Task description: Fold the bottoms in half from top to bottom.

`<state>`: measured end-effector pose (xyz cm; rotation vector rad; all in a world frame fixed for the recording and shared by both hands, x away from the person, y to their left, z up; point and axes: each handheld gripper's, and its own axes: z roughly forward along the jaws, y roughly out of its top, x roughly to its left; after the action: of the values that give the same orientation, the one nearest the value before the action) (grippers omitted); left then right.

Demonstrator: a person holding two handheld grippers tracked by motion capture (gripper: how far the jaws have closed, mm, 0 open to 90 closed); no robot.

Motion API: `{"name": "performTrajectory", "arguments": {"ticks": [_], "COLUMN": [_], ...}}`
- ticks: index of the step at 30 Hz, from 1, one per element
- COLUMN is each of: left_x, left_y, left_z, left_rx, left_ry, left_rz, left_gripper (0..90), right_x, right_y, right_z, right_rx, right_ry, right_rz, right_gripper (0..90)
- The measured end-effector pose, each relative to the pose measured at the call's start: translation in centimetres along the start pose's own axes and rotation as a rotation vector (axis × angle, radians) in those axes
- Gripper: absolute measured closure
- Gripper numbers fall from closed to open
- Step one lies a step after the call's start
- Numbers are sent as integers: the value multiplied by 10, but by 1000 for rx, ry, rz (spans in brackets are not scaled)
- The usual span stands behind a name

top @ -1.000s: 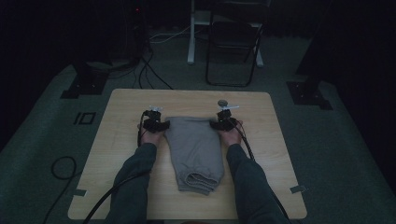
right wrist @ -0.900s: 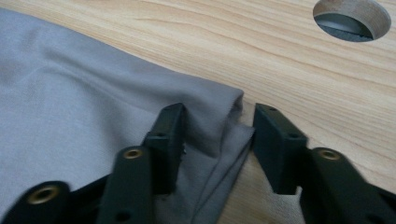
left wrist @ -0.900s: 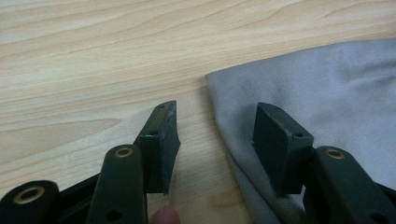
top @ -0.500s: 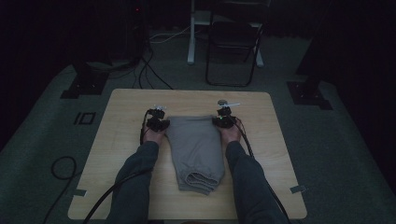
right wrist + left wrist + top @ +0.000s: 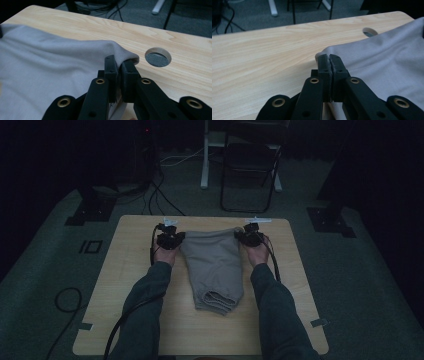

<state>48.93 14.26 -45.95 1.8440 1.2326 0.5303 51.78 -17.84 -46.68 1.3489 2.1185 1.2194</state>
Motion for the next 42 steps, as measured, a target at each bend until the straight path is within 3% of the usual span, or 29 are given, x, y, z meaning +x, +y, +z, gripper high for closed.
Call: {"name": "performTrajectory", "arguments": {"ticks": [5,10,13,17,21,30,35,37,39,42], "left_x": [-4,-15,-25,-36,-41,-58,-67,-69,-69,-71], "left_y": [-12,-27,-37,-55,-73,-106,-133,-142,-152,-164], "left_z": [-21,-48,-62,-73,-84,-114,-123,-122,-119,-111], "left_rx": [-52,-114,-127,-126,-117,-140,-110,-76,-39,25], "left_ry": [-36,-79,-102,-121,-145,-195,-213,-202,-212,-212], "left_rz": [24,39,68,89,74,60,50,66,45,57], "left_gripper": [889,889,888,888,888,886,884,880,877,875], "right_x": [7,13,21,25,28,41,47,50,54,63], "right_y": [-12,-25,-42,-59,-79,-116,-140,-149,-158,-168], "right_z": [-26,-45,-64,-76,-89,-120,-129,-130,-130,-126], "right_rx": [-48,-76,-96,-104,-110,-94,-32,-3,28,96], "right_ry": [73,115,152,173,208,257,291,308,336,347], "right_rz": [-56,-83,-110,-108,-88,-118,-129,-134,-148,-198], "right_gripper": [852,852,852,851,851,848,844,840,833,793]}}
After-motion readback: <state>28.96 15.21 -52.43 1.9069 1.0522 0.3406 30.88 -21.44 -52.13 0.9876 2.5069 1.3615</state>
